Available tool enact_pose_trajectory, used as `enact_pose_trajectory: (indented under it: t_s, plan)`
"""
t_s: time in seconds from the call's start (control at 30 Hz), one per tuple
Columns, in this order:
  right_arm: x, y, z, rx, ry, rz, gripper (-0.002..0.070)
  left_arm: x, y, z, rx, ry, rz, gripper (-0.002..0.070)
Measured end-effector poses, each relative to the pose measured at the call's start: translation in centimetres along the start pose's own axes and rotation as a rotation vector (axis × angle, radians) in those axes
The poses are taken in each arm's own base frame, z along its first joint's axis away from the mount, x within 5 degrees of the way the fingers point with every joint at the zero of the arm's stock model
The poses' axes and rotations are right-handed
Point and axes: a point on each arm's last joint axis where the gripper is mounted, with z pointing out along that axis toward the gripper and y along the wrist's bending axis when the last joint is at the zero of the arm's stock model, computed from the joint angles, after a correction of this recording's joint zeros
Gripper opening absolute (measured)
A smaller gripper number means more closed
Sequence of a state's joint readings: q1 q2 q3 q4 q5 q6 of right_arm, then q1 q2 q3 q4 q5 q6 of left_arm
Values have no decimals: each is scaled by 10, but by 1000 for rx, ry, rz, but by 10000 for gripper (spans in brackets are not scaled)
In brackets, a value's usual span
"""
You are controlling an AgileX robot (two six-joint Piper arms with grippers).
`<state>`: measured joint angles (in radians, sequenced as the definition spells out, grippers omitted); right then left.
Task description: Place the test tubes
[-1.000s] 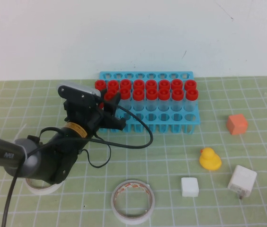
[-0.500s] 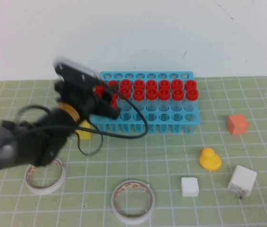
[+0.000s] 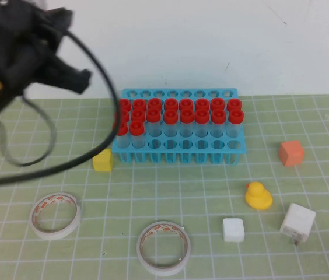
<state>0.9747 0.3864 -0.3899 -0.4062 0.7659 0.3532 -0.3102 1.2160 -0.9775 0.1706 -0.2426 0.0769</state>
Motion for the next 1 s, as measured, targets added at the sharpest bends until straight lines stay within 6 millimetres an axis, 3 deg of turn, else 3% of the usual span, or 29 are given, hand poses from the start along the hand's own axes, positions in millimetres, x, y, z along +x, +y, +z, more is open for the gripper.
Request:
enact_pose_trajectory:
  t_s: [0.23,0.57,0.73,1.0]
  plan:
    - [0,0,0,3,1,-2,-1,-31,9,-46,-33,-15,-24,1]
    - [0,0,0,3,1,-3,-1,-35,8,-121,-49,-64,-96,0]
    - [0,0,0,3,1,-3,-1,-23,4,-166,-61,-103,-70,0]
    - [0,0,0,3,1,-3,-1,22,-9,-221,-58,-60,-104,0]
